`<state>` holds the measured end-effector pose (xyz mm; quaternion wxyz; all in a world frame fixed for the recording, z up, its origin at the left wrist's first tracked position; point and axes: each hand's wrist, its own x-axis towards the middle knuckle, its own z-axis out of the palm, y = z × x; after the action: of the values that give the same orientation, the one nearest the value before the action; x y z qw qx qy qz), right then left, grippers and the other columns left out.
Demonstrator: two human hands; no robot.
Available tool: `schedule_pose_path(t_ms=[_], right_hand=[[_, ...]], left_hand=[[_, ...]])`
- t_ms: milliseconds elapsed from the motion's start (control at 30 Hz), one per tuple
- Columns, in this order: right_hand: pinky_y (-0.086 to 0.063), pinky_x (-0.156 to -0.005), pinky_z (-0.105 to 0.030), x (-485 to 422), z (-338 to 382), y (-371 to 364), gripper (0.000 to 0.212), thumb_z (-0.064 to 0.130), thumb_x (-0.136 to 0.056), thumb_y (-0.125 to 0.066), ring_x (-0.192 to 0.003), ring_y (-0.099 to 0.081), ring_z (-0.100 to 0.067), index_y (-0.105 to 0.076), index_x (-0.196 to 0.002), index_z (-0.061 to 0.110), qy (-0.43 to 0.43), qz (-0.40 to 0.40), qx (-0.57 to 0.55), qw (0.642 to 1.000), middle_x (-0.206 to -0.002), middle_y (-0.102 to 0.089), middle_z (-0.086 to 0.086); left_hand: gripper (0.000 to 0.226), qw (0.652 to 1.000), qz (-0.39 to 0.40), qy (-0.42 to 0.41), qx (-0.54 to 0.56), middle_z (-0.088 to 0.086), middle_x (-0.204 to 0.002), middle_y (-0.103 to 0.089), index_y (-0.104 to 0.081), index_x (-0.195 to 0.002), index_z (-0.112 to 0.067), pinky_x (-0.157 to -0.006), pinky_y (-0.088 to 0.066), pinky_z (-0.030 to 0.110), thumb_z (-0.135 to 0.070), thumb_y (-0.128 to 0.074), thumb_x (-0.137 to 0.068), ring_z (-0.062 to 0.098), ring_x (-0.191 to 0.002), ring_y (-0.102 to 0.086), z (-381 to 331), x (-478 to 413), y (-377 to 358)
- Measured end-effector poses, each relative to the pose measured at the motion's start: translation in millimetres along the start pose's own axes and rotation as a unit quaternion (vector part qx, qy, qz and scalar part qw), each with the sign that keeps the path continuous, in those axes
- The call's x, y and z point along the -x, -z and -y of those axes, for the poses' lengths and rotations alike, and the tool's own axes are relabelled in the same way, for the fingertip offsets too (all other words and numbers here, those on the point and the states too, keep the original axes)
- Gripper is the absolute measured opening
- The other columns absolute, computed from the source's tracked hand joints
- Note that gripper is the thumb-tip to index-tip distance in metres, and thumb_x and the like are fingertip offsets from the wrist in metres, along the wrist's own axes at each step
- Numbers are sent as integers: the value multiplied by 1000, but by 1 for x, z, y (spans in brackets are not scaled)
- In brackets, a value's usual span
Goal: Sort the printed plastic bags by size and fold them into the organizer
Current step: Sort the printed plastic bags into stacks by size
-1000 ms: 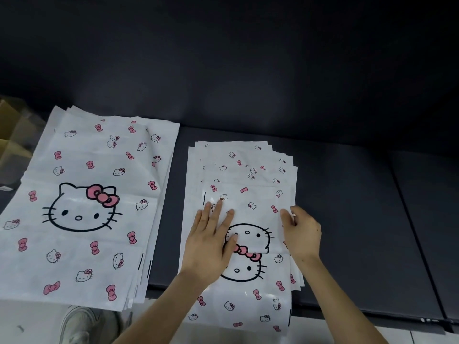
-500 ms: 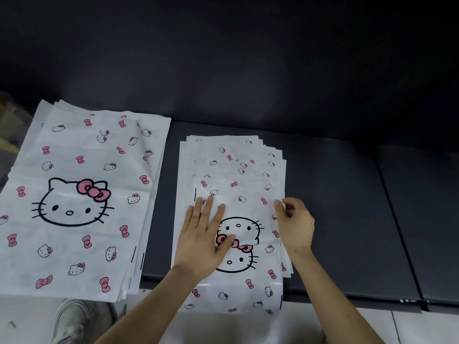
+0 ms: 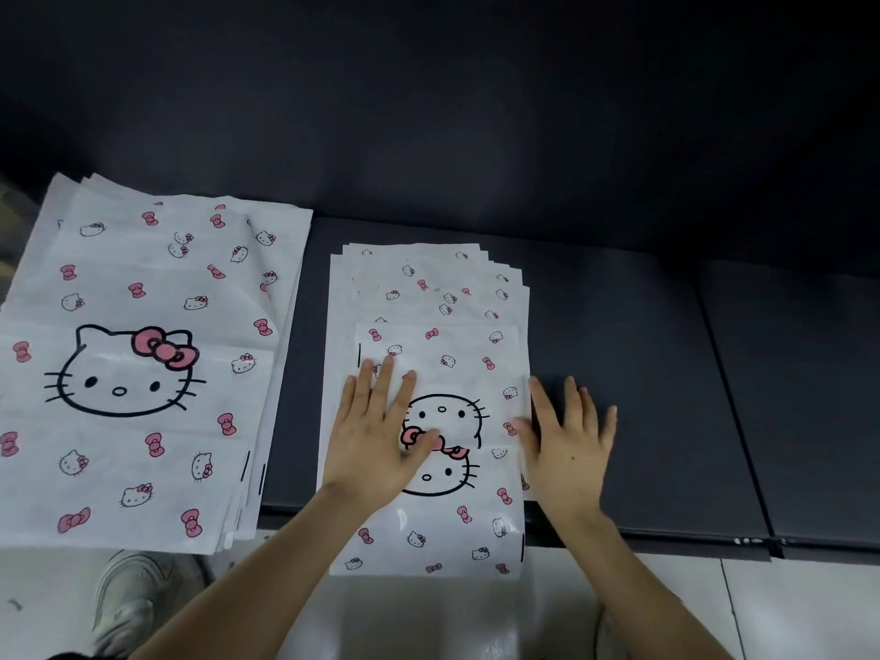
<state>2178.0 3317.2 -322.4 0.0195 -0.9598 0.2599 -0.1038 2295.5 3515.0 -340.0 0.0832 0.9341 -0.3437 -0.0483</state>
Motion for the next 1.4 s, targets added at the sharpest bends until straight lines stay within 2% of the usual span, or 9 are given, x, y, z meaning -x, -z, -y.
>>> schedule_pose_path(t_ms=[233, 433, 700, 833, 933, 1133, 1233, 1333, 1400], right_hand=[[-34, -105, -49, -3, -4, 5, 17, 20, -83, -56, -102, -62, -22, -71, -90, 15, 318, -80, 4, 945, -102, -69, -1], [-43, -87, -33, -18, 18, 22, 22, -3, -64, -69, -55, -52, -16, -58, -57, 15, 244, -113, -18, 963, -55, -54, 4], [-36, -75, -24, -6, 36, 48, 23, 24, -84, -55, -54, -52, -14, -65, -64, 16, 234, -89, -151, 956, -56, -57, 7], [-33, -99, -34, 3, 10, 41, 30, 37, -70, -63, -86, -57, -5, -66, -95, 20, 248, 29, -163, 955, -85, -68, 10], [-35, -101, -35, 5, -5, 42, 19, 24, -76, -53, -78, -66, -10, -70, -78, 18, 223, 38, -160, 961, -75, -69, 9], [-39, -60, -17, 7, 16, 90, 19, 29, -81, -57, -53, -51, -5, -71, -72, 21, 161, 96, -247, 951, -54, -58, 15], [-46, -64, -18, -14, 20, 127, 4, 18, -83, -71, -65, -59, -1, -73, -81, 20, 29, 261, -476, 840, -73, -71, 8], [-52, -77, -19, -39, 3, 147, 18, 19, -78, -71, -83, -69, -11, -72, -93, 9, -52, 268, -659, 701, -89, -75, -4], [-54, -85, -29, -47, 0, 151, 36, 31, -81, -71, -98, -68, -24, -69, -108, 7, -23, 286, -682, 673, -106, -71, -12]], left_hand=[[79, 1000, 23, -19, 10, 12, -157, -17, -24, -150, -16, -116, -2, 41, -70, -14, -92, 29, -144, -7, 6, -5, 3], [49, 982, -79, -138, 102, 14, -139, -49, -52, -133, -15, -113, -19, 42, -43, -37, -96, 35, -131, -42, -6, -9, 32], [26, 954, -121, -128, 241, -4, -85, -72, -71, -86, -12, -101, -37, 28, -13, -45, -84, 10, -78, -62, -26, 0, 33], [25, 941, -64, -130, 307, -2, -96, -72, -70, -91, -13, -111, -20, 13, -13, -46, -86, 8, -100, -59, -15, 7, 33], [27, 939, -28, -98, 329, -3, -100, -72, -73, -94, -17, -112, -17, 11, -24, -48, -87, 6, -113, -54, -5, 10, 34], [27, 952, -126, -114, 254, -6, -88, -74, -77, -83, -16, -85, -36, 13, -19, -51, -77, 6, -88, -57, 0, 12, 56], [17, 920, -101, -9, 379, -5, -95, -72, -76, -92, -11, -82, -38, 7, -23, -64, -87, 9, -89, -59, 0, 14, 77], [57, 815, 14, 104, 570, 11, -76, -57, -62, -78, -2, -74, -44, 34, -57, -71, -71, 19, -77, -52, 9, 4, 96], [48, 759, 10, 138, 637, 24, -83, -65, -62, -81, 2, -75, -48, 48, -44, -72, -75, 25, -81, -57, 7, -5, 115]])
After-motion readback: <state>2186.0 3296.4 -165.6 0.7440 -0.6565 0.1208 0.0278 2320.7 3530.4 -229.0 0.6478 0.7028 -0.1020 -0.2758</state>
